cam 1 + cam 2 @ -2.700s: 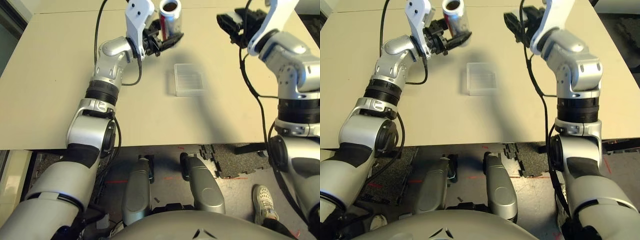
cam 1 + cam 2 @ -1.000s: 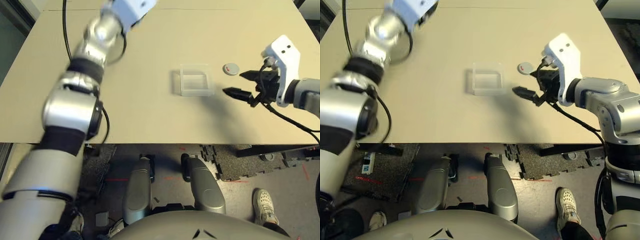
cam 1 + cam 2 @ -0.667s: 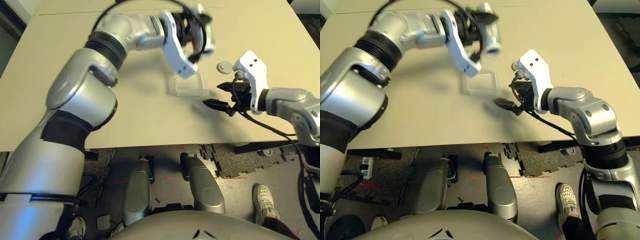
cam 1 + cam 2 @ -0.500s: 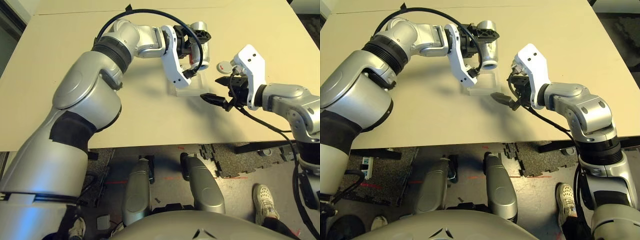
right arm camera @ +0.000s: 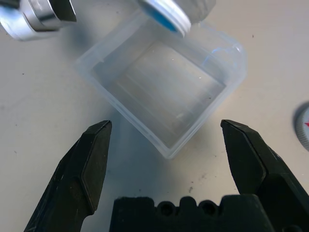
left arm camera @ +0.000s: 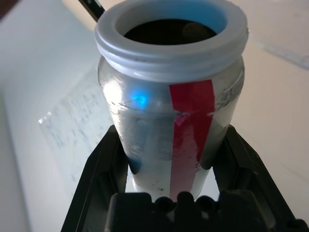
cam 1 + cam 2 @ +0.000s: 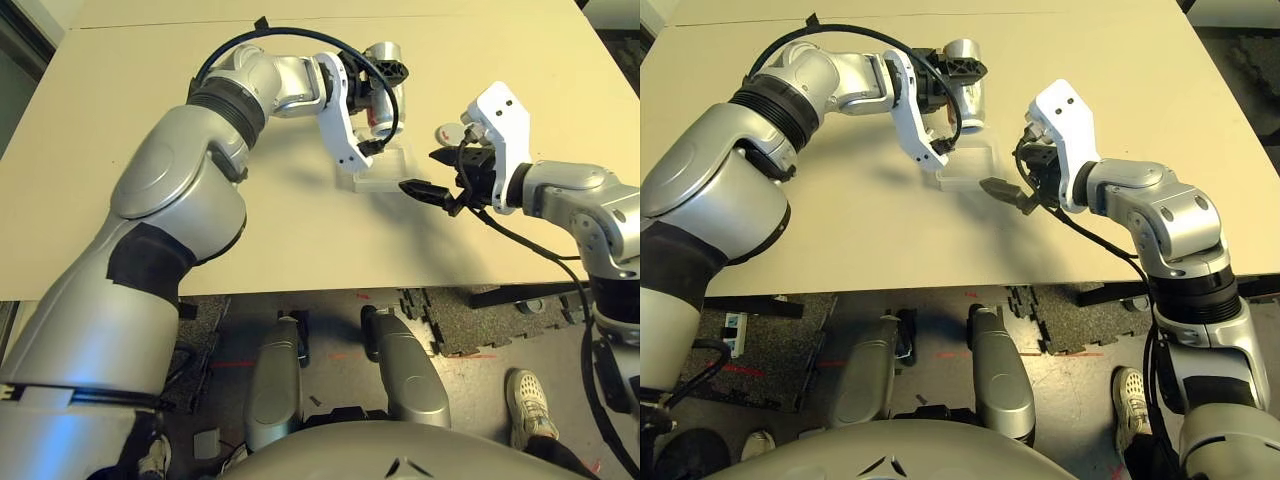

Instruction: Pour the medicine from the bottle into the box.

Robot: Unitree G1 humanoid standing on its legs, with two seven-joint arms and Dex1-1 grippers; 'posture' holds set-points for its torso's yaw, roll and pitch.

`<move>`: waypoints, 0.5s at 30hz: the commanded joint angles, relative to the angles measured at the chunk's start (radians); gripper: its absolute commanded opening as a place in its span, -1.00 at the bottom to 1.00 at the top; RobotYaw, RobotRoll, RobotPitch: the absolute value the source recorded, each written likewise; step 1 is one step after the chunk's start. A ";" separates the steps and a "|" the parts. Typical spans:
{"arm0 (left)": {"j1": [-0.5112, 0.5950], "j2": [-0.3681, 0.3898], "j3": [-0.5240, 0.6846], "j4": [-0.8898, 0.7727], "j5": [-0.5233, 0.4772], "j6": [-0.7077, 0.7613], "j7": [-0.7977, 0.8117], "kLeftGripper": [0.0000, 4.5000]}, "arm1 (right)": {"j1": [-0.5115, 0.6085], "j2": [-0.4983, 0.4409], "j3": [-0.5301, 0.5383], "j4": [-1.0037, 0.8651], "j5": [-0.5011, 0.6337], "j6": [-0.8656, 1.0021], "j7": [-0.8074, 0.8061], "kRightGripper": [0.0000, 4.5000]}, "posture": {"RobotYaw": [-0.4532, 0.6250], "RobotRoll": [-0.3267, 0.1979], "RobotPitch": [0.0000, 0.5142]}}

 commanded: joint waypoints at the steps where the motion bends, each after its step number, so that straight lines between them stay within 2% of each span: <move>1: -0.005 -0.016 -0.016 -0.011 0.013 -0.002 0.026 0.18 | 0.009 -0.007 0.000 -0.013 0.008 0.021 0.006 1.00 | -0.38 0.25 -0.15; 5: 0.002 -0.020 -0.005 0.002 0.005 0.013 0.014 0.18 | 0.020 -0.009 -0.008 -0.023 0.011 0.032 0.003 1.00 | -0.38 0.25 -0.16; 7: 0.013 -0.018 0.038 0.020 -0.047 -0.007 -0.042 0.18 | 0.022 -0.009 -0.010 -0.025 0.011 0.034 0.001 1.00 | -0.38 0.25 -0.16; 8: 0.021 -0.016 0.089 0.031 -0.105 -0.029 -0.090 0.18 | 0.023 -0.009 -0.011 -0.025 0.011 0.035 0.001 1.00 | -0.38 0.25 -0.16; 11: 0.052 -0.027 0.352 0.067 -0.403 -0.056 -0.367 0.18 | 0.027 -0.008 -0.018 -0.028 0.015 0.038 0.001 1.00 | -0.38 0.25 -0.17; 12: 0.065 -0.039 0.469 0.073 -0.530 -0.011 -0.478 0.18 | 0.029 -0.009 -0.021 -0.028 0.016 0.039 0.002 1.00 | -0.38 0.25 -0.17; 15: 0.099 -0.066 0.739 0.066 -0.809 0.161 -0.697 0.18 | 0.031 -0.011 -0.023 -0.022 0.015 0.034 0.005 1.00 | -0.38 0.25 -0.17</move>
